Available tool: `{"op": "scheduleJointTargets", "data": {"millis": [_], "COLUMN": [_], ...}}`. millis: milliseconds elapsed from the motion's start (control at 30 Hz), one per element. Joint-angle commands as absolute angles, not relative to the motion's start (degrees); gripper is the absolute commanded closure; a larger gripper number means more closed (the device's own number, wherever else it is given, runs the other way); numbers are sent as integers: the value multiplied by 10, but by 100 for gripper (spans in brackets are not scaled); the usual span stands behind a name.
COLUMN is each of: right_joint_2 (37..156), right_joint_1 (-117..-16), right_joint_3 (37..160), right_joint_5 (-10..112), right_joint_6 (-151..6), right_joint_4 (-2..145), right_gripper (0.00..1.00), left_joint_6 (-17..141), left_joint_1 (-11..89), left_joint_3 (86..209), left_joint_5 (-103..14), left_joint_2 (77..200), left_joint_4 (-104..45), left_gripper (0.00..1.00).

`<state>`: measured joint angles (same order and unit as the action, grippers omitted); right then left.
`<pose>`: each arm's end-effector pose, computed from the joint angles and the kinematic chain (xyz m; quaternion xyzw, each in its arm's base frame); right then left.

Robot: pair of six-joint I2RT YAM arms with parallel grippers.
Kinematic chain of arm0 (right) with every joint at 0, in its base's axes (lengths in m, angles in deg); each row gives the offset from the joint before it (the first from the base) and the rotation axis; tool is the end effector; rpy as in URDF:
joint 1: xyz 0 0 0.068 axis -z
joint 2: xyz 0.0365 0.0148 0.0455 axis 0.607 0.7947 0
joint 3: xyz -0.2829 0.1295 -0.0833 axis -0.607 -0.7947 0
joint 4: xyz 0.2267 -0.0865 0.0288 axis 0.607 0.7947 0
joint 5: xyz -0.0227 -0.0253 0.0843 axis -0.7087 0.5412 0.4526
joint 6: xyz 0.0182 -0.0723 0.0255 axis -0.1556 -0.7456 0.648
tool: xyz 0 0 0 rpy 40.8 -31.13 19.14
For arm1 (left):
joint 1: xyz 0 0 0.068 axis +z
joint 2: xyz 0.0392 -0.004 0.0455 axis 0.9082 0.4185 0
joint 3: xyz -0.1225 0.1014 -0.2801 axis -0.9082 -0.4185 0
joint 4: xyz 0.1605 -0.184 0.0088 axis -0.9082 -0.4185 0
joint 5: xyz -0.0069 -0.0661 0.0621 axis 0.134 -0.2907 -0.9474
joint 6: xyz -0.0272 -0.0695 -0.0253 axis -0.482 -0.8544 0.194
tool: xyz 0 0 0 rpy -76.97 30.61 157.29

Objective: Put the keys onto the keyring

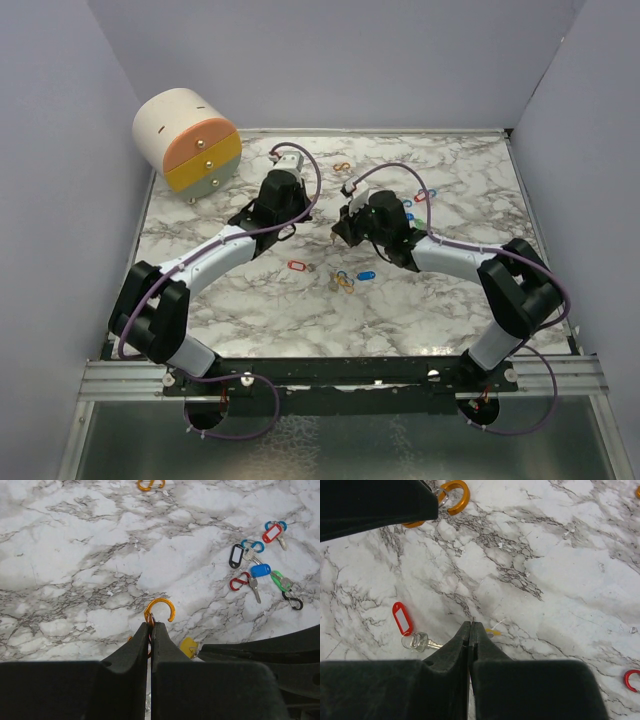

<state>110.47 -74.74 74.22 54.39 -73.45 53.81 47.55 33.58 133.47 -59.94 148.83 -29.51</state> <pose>0.2924 0.2397 0.2490 -0.2793 0.8029 0.2672 0.4539 0.3044 -0.1780 0.3115 0.0070 0.8479 -0.2083 0.4875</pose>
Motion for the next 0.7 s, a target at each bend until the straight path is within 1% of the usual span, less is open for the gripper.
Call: {"op": "scheduleJointTargets", "data": {"millis": [0, 333, 667], "right_joint_2": [1104, 1073, 1050], "right_joint_1": [-758, -760, -762], "right_joint_3": [728, 716, 708], "right_joint_5": [542, 535, 527], "right_joint_6": [-731, -733, -739], "right_joint_4": [505, 498, 491], "right_gripper": [99, 99, 99], "left_joint_6": [472, 458, 458], "left_joint_1": [331, 322, 297], "left_joint_3": [1313, 1281, 1283], "left_joint_5": [-568, -544, -520], "left_joint_2": [1490, 1495, 1512], "left_joint_4": [-264, -247, -243], "left_gripper": [100, 100, 100]}}
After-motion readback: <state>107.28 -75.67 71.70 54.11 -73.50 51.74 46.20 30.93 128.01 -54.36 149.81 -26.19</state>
